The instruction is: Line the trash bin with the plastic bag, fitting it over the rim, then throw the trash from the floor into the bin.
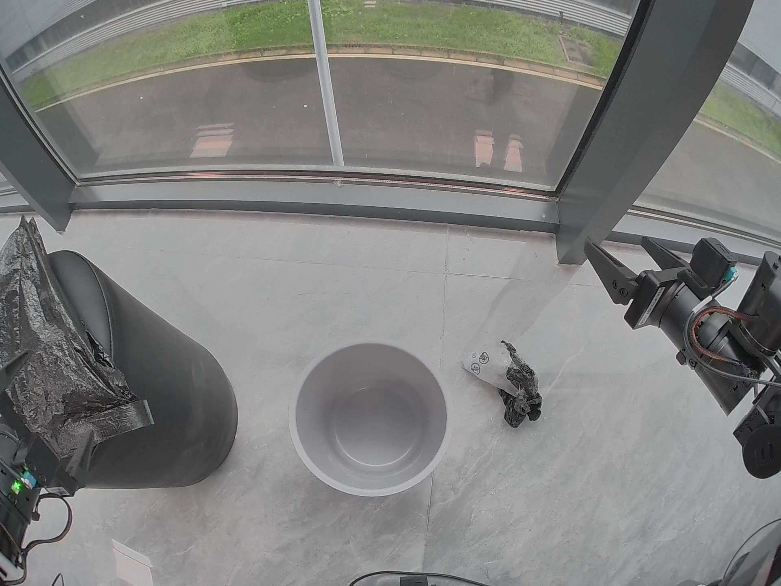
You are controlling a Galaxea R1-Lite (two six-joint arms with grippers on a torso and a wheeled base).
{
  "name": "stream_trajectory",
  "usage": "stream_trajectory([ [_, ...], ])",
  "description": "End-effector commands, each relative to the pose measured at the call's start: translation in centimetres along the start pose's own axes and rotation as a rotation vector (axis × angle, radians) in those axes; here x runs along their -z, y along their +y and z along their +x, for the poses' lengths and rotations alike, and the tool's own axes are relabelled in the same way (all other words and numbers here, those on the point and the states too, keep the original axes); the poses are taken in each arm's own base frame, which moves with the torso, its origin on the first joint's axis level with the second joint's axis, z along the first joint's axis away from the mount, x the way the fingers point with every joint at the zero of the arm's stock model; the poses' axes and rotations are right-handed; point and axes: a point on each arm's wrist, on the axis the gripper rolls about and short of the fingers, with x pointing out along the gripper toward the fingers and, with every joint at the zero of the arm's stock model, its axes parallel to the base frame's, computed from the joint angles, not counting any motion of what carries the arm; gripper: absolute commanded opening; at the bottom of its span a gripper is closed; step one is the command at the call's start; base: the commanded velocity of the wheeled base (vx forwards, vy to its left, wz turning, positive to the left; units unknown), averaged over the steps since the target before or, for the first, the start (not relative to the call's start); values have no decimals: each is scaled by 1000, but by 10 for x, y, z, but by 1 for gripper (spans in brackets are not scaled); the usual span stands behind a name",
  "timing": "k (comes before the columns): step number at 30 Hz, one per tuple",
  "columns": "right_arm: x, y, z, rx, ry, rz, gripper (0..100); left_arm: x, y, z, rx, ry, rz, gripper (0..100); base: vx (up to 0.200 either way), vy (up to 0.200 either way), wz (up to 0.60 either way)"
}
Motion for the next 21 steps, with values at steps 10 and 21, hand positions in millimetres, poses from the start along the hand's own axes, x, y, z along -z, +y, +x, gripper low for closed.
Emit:
stream_trajectory([
  [10, 3, 0, 2, 2, 9, -1, 100, -14, 4, 0, -9, -94, -36, 100, 0, 0, 0],
  [21, 4, -3, 4, 7, 13, -4, 100, -12, -9, 1, 55, -102, -11, 100, 0, 0, 0],
])
